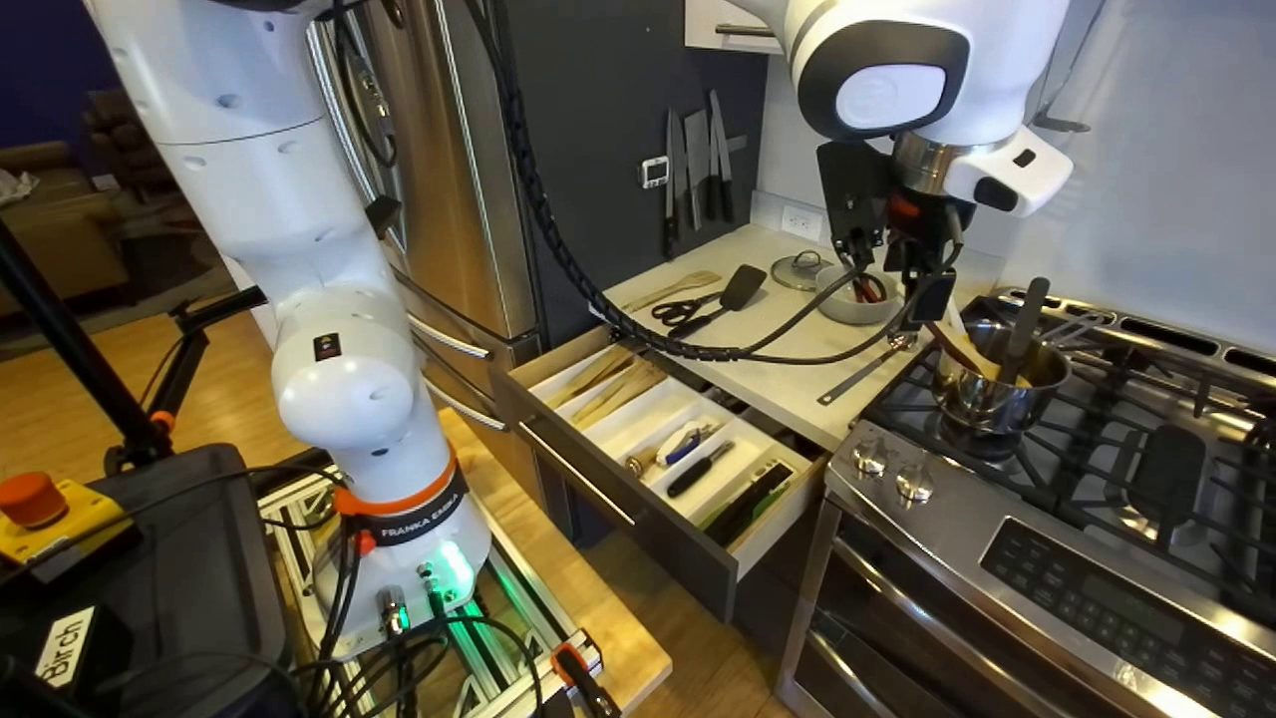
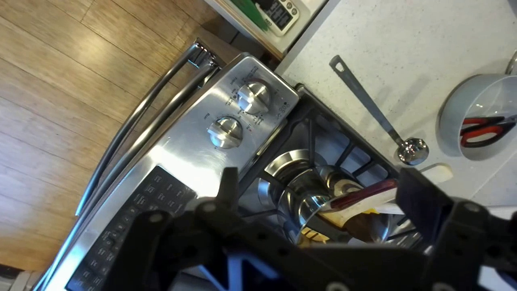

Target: Pick up the pot and put it on the kitchen counter

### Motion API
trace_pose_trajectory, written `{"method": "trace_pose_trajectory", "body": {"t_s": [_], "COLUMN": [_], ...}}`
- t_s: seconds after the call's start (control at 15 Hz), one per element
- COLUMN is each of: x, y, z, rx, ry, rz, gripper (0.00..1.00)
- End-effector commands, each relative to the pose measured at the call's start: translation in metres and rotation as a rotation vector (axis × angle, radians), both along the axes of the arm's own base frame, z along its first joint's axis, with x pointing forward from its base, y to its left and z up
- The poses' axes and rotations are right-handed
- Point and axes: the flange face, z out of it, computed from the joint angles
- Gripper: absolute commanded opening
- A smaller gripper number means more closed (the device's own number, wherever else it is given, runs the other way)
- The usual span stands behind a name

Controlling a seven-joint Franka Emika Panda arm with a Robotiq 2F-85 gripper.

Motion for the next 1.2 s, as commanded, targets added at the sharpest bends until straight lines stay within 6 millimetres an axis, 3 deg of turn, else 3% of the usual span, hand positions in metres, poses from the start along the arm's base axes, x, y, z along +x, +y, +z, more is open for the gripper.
{"method": "trace_pose_trajectory", "body": {"t_s": [0.0,0.47,0.6,0.87,1.13], "x": [0.001,0.001,0.02,0.066,0.106], "y": [-0.001,0.0,-0.014,-0.065,-0.096], "z": [0.0,-0.001,-0.009,-0.034,-0.052], "rx": [0.0,0.005,-0.017,-0.025,-0.042], "ry": [0.001,0.004,0.013,-0.024,0.007], "rz": [0.0,-0.013,-0.059,-0.11,-0.039], "gripper": [1.0,1.0,1.0,1.0,1.0]}}
